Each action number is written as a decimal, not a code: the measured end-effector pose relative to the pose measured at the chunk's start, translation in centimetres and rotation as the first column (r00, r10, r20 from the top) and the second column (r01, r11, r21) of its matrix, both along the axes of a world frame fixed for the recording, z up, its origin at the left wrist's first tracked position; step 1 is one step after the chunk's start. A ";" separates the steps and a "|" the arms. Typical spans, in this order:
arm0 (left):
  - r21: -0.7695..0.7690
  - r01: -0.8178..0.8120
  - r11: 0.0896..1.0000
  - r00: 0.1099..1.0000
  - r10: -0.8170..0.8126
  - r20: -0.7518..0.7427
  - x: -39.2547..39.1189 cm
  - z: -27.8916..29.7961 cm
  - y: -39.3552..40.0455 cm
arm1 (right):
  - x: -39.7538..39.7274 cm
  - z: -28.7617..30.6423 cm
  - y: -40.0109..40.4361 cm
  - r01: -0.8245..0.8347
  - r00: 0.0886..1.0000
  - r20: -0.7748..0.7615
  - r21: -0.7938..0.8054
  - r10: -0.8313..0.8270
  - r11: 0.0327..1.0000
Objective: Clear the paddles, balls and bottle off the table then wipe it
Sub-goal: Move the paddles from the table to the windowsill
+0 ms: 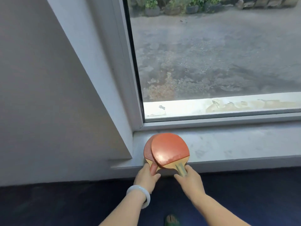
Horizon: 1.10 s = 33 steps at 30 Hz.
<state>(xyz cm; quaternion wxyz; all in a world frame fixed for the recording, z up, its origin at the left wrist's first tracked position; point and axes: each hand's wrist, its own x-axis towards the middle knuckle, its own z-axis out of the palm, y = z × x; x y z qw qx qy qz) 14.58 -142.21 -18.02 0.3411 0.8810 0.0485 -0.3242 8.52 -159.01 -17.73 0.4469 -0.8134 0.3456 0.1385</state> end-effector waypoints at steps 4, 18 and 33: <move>0.014 -0.041 0.999 0.999 0.041 -0.014 1.1 -1.6 -0.6 | 1.6 -2.1 -0.7 -0.035 0.999 -0.006 0.023 0.035 0.999; -0.162 -0.112 0.980 0.989 0.095 -0.110 0.9 -3.8 -1.0 | 3.8 -4.6 -0.4 -0.047 0.998 -0.026 0.312 0.058 0.949; -0.148 -0.256 0.955 0.957 0.229 -0.180 0.5 -3.6 -0.4 | 4.2 -5.2 1.5 0.098 0.995 -0.025 0.352 -0.095 0.931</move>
